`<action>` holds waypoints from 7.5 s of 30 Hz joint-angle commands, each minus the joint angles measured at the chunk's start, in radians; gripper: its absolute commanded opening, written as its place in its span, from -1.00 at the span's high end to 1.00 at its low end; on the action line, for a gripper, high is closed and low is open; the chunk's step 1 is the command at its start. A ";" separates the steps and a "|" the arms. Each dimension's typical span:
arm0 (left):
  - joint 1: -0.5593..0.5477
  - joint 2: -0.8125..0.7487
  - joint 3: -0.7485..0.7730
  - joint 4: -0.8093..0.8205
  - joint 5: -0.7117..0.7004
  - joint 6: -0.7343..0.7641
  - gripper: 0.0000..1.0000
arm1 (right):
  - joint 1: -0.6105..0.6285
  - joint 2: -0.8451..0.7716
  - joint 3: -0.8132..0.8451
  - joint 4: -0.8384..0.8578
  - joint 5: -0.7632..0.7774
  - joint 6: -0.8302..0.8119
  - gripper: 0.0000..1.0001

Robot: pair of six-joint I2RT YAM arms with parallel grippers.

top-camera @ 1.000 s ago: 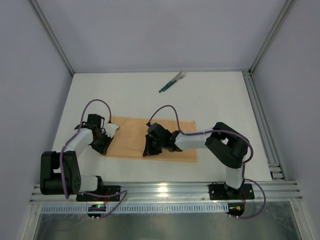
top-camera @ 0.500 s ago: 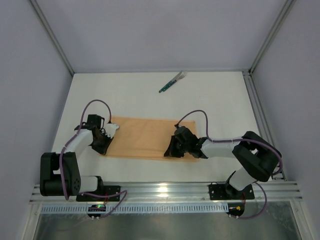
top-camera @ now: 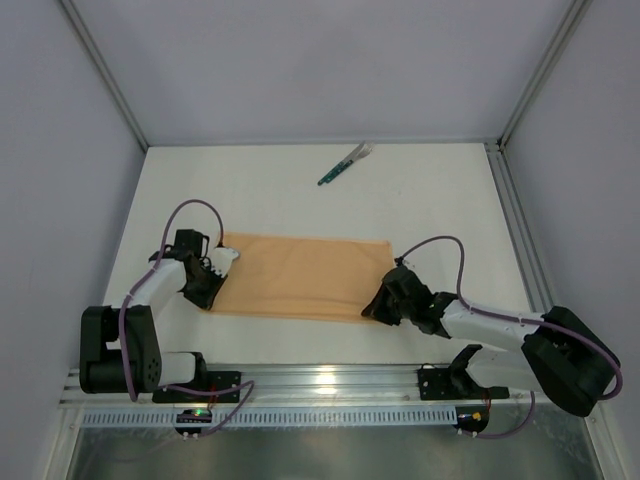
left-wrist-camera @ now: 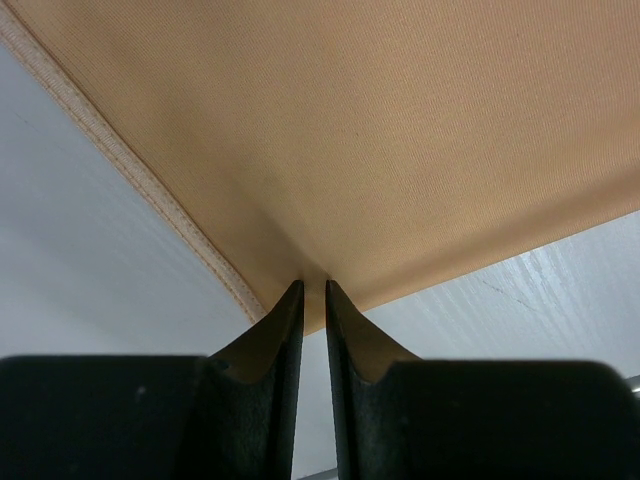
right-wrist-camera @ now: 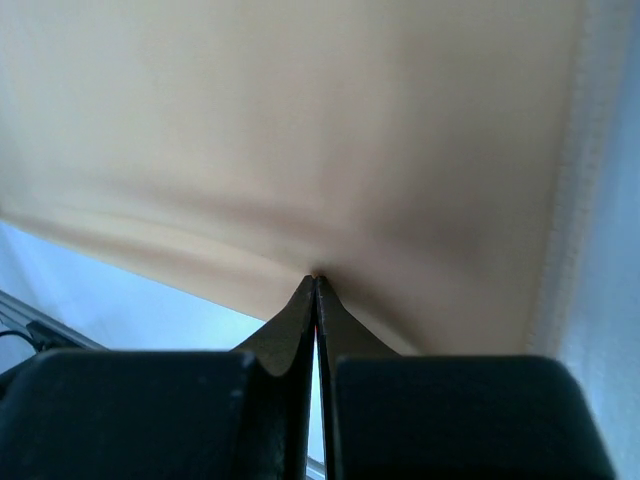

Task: Fold the napkin into a case and place the utensils inside
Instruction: Smooth out the rectangle-folded napkin at the center of the board, then pick up the rectangle-folded napkin from the center of the board, then fold the square-folded napkin at the center of the board, then move the square-folded napkin to the center of the board.

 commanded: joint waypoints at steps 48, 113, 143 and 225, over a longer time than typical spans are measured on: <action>0.039 -0.132 0.022 -0.008 0.002 0.044 0.46 | 0.029 -0.334 0.010 -0.640 0.254 0.243 0.12; 0.074 0.003 0.117 0.021 0.053 -0.067 0.42 | 0.143 0.244 0.551 -0.649 0.412 -0.174 0.93; 0.199 0.158 0.119 -0.005 0.081 -0.086 0.45 | 0.427 1.047 1.516 -0.212 0.092 -0.423 0.93; 0.260 -0.072 0.224 -0.222 0.166 -0.084 -0.10 | -0.091 0.660 0.700 0.199 0.013 -0.040 0.92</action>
